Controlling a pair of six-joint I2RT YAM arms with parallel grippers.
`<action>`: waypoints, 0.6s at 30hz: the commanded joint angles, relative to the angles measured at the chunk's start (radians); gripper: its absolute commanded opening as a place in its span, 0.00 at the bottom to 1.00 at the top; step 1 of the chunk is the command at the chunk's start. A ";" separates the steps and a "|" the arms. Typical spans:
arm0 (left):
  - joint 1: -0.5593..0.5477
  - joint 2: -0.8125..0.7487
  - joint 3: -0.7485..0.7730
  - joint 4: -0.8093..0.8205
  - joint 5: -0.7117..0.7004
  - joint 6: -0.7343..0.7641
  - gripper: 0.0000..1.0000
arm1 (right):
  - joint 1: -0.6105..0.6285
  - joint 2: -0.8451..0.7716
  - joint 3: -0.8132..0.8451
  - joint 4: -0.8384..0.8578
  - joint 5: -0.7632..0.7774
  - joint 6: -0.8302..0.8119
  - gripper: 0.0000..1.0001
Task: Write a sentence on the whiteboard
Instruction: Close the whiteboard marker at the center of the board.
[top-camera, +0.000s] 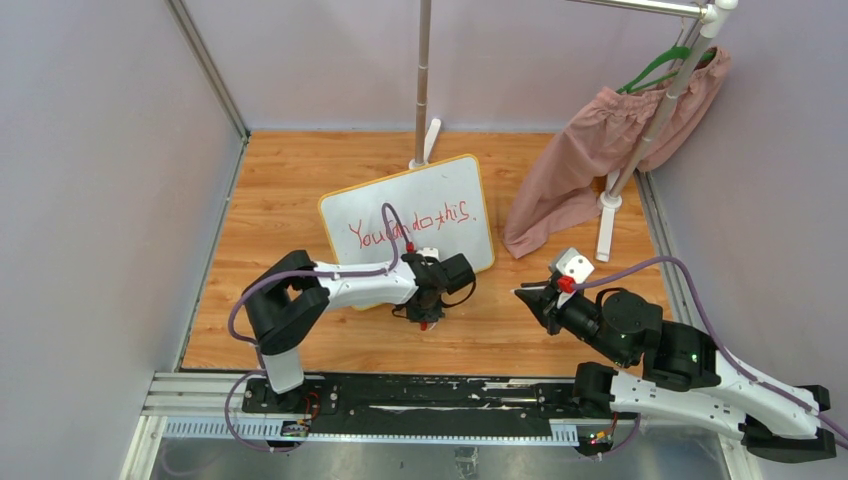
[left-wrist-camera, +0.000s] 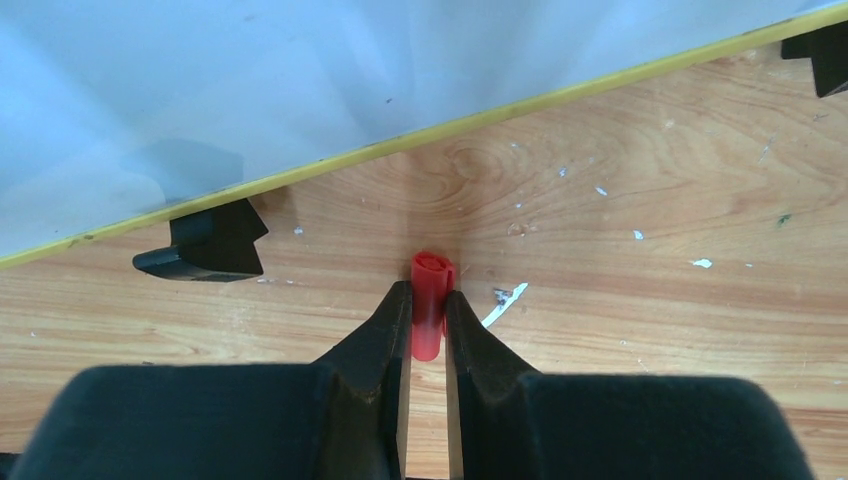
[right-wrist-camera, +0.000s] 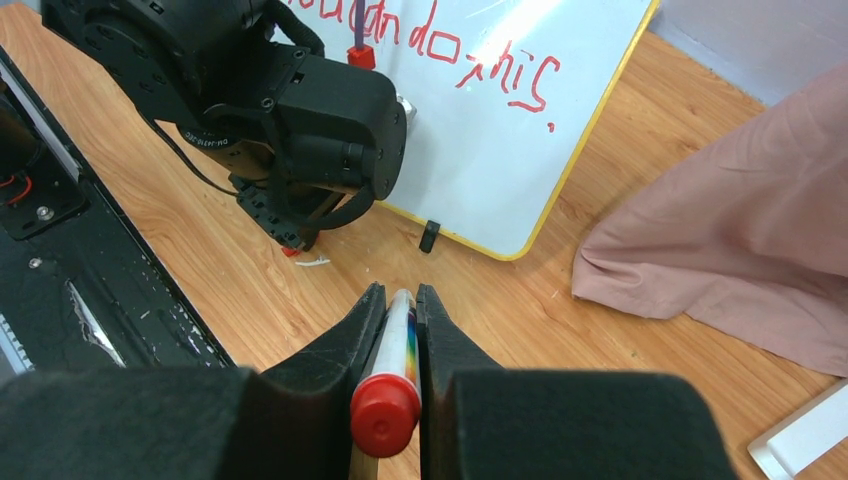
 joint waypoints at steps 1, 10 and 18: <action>0.006 -0.053 -0.038 0.011 -0.004 0.003 0.00 | 0.001 0.013 0.046 0.011 0.006 -0.009 0.00; -0.018 -0.285 -0.089 -0.010 -0.004 -0.021 0.00 | 0.001 0.050 0.076 0.054 -0.034 0.013 0.00; -0.016 -0.596 -0.095 -0.003 -0.131 -0.041 0.00 | 0.001 0.075 0.108 0.097 -0.071 0.056 0.00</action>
